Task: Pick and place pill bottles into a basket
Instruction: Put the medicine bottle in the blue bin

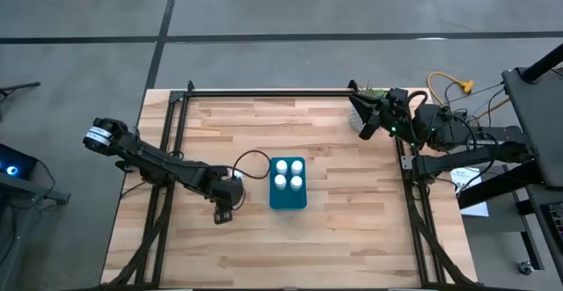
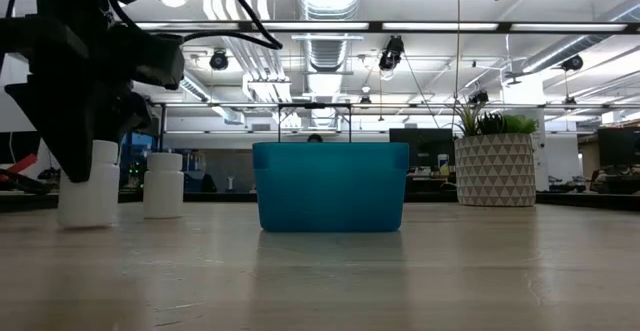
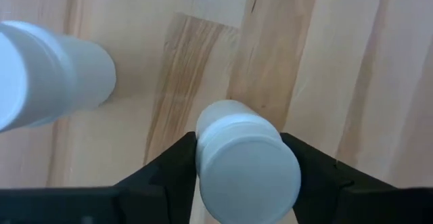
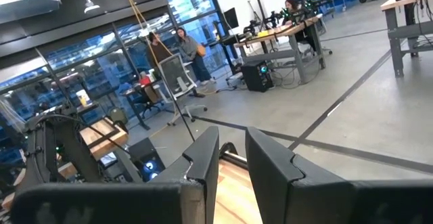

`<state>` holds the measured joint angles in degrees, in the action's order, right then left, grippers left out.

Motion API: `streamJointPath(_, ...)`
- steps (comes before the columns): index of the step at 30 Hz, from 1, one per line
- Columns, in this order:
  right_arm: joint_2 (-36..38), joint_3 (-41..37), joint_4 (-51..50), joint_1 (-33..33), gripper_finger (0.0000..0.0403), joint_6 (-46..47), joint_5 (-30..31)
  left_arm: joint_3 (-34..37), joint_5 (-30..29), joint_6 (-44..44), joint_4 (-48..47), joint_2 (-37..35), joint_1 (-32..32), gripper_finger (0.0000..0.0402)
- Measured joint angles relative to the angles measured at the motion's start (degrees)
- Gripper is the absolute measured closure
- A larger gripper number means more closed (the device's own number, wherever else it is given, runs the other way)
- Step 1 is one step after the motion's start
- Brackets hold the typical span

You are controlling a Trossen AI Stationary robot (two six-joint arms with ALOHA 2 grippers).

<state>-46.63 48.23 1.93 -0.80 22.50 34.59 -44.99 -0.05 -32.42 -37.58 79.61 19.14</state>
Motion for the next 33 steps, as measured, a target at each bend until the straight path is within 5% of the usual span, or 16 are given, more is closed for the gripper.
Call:
streamJointPath(13,0.0,0.0,0.0,0.0,0.0335,-0.4,0.1,-0.3,0.1,-0.3,1.0,-0.4,0.0,0.0237)
streamJointPath(33,0.0,0.0,-0.5,0.0,0.0335,-0.4,-0.6,-11.2,-4.9,0.7,-4.4,-2.9,-0.8,0.0237)
